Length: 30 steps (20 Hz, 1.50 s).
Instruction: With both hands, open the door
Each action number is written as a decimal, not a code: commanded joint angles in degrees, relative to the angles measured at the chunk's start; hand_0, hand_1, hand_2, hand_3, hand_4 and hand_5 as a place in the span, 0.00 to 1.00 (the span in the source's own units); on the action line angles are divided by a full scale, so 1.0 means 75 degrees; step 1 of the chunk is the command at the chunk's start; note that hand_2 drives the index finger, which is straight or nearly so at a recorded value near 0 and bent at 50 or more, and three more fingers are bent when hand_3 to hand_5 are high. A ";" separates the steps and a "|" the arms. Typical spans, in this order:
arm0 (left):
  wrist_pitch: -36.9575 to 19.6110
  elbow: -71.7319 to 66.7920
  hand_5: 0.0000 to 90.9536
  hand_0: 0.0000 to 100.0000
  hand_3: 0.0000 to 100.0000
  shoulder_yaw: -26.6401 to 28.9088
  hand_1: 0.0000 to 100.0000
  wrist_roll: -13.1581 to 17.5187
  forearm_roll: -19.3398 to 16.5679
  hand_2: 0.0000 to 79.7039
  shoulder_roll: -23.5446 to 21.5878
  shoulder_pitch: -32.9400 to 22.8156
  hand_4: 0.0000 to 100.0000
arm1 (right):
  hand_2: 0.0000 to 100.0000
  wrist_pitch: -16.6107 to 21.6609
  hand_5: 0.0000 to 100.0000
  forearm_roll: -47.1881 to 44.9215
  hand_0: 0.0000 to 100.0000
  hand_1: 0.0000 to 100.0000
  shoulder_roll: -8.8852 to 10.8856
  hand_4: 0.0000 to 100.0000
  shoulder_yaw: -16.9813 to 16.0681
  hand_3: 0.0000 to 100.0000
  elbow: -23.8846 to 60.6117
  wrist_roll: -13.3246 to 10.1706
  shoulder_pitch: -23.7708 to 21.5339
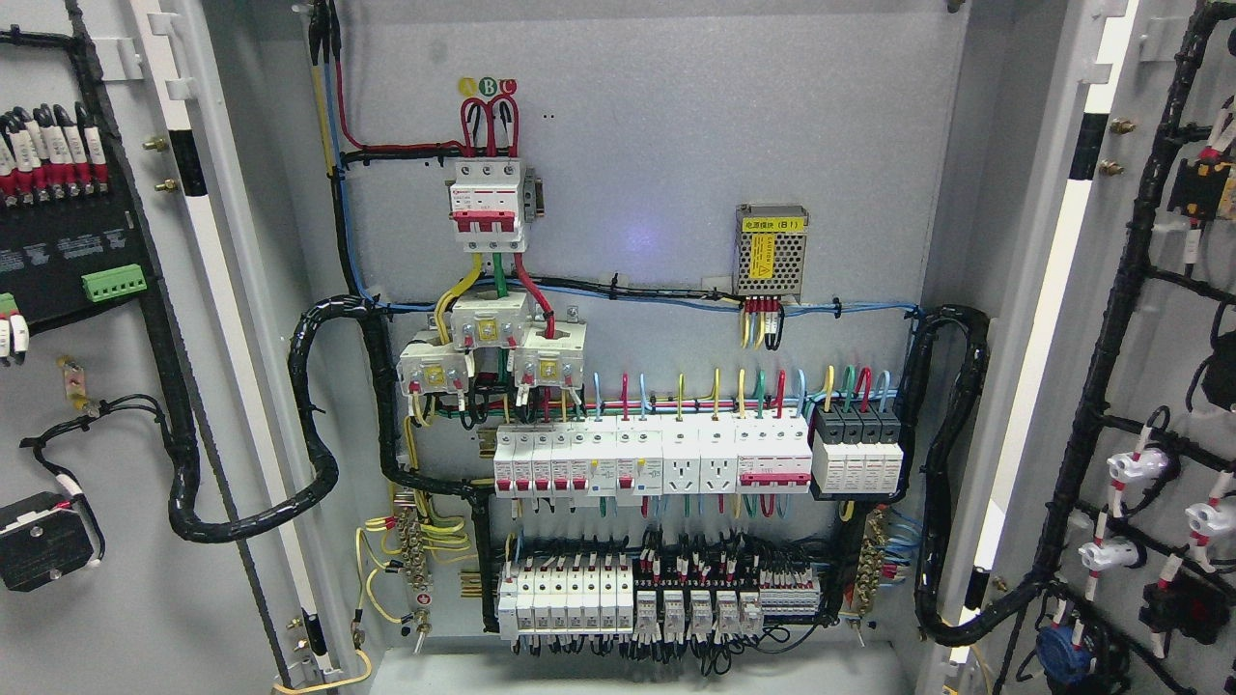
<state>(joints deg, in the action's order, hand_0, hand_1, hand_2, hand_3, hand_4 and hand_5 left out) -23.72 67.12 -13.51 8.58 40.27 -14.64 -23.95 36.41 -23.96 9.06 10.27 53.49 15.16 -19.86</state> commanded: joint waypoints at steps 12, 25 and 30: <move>0.0011 -0.7915 0.00 0.00 0.00 -0.0625 0.00 0.1083 -0.1617 0.00 0.1669 0.1504 0.00 | 0.00 -0.1126 0.00 0.1682 0.19 0.00 -0.0587 0.00 0.0048 0.00 -0.6558 -0.0100 0.1160; 0.1838 -0.9816 0.00 0.00 0.00 -0.0578 0.00 0.1212 -0.1830 0.00 0.1987 0.2501 0.00 | 0.00 -0.3986 0.00 0.3158 0.19 0.00 -0.0657 0.00 0.0060 0.00 -0.6476 -0.0112 0.1324; 0.2425 -1.0004 0.00 0.00 0.00 -0.0590 0.00 0.1130 -0.2018 0.00 0.1940 0.2654 0.00 | 0.00 -0.4292 0.00 0.3207 0.19 0.00 -0.0985 0.00 0.0037 0.00 -0.6499 -0.0135 0.1336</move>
<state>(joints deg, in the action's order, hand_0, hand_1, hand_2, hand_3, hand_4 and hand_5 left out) -7.49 3.23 -17.69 17.71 26.30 -1.62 -5.81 5.60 -2.54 4.17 10.78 11.80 14.19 -10.16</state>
